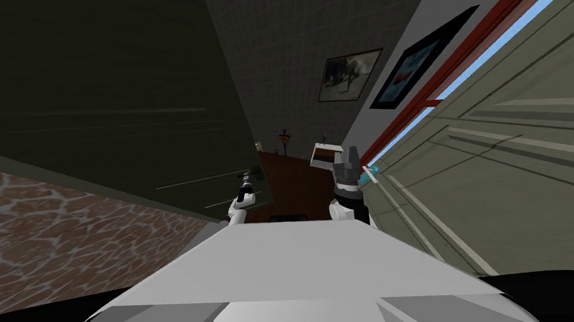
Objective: Push the door open
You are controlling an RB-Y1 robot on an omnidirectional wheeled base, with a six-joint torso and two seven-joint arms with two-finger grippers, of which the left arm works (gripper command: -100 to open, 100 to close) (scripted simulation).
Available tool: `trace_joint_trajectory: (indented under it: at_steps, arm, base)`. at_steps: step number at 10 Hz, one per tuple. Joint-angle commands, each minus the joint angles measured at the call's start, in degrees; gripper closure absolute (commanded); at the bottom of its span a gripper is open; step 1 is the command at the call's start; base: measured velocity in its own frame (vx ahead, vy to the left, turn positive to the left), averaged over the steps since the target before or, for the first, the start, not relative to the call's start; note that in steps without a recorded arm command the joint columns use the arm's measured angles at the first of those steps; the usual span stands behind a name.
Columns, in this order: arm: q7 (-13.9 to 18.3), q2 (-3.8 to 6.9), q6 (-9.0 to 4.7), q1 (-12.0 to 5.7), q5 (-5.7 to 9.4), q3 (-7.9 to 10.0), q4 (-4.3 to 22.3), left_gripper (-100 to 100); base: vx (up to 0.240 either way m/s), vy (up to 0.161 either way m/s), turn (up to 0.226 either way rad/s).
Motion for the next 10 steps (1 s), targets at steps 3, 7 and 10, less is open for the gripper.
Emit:
trace_joint_trajectory:
  at_steps: [3,7,10]
  arm:
    - [-0.44,0.69,-0.32,-0.29,0.42,2.85,-0.16,100]
    - [-0.93,-0.02,-0.38,-0.29,0.81,5.62,-0.15,100]
    - [-1.13,0.29,-0.13,0.01,0.98,6.99,-0.38,100]
  base:
    - [0.211,-0.073,0.074]
    - [0.199,-0.061,0.076]
    - [0.131,-0.03,0.047]
